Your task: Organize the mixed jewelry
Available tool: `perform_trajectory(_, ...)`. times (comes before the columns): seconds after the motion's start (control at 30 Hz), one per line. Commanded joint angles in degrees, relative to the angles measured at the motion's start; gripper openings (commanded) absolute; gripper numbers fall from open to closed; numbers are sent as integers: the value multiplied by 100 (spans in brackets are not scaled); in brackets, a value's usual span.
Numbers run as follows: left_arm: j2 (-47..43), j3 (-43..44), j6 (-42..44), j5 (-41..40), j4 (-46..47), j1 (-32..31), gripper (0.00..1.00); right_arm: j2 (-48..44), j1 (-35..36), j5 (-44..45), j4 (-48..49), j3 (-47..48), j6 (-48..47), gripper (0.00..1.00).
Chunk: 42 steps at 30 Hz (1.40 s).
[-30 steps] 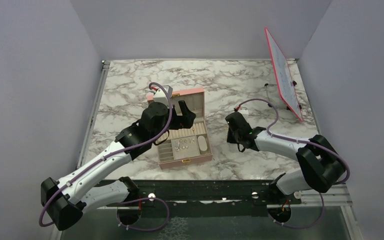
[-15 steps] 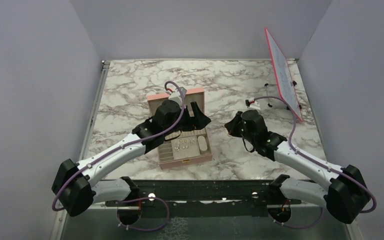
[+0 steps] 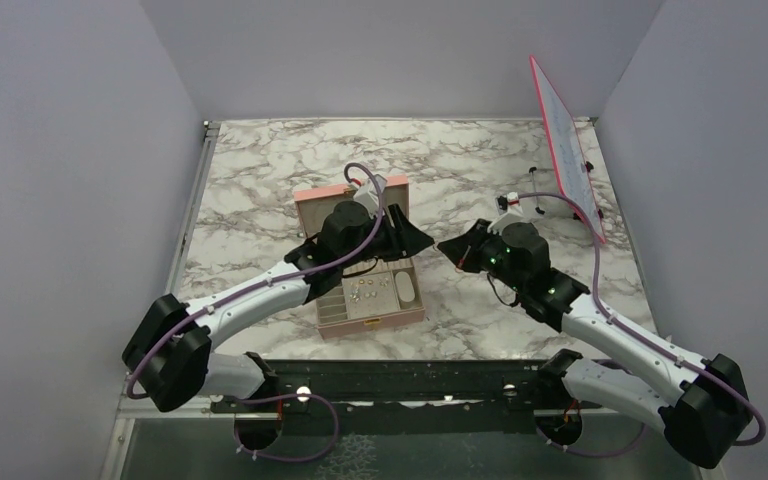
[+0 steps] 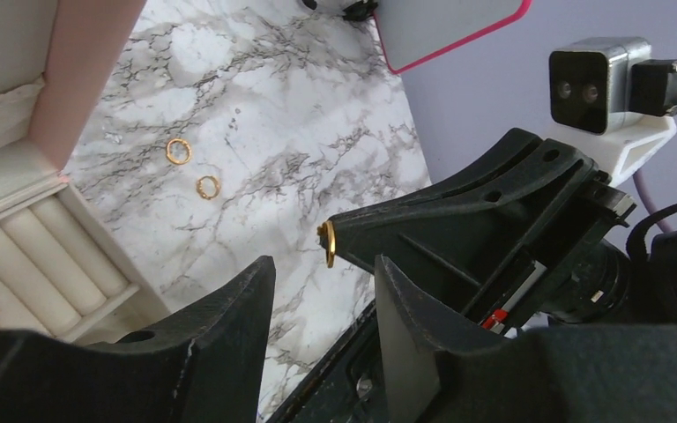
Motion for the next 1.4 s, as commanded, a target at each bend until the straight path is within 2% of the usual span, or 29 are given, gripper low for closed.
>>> perform_trajectory(0.0, 113, 4, -56, 293, 514, -16, 46, -83, -32, -388, 185, 69, 70, 1)
perform_trajectory(0.17, 261, 56, -5, 422, 515, -31, 44, -88, -31, -443, 202, 104, 96, 1)
perform_trajectory(0.73, 385, 120, 107, 536, 515, -64, 1, -101, -31, -470, 255, 109, 179, 1)
perform_trajectory(0.83, 385, 118, 120, 528, 515, -59, 0, -102, -31, -470, 262, 113, 180, 1)
perform_trajectory(0.9, 381, 120, 128, 505, 507, -63, 0, -121, -32, -470, 250, 109, 185, 7)
perform_trajectory(1.07, 302, 201, 244, 370, 282, -58, 0, -376, -32, -347, 270, 20, 247, 33)
perform_trajectory(1.37, 14, 340, 231, 645, 73, 131, 0, -752, -53, -417, 542, -91, 631, 53)
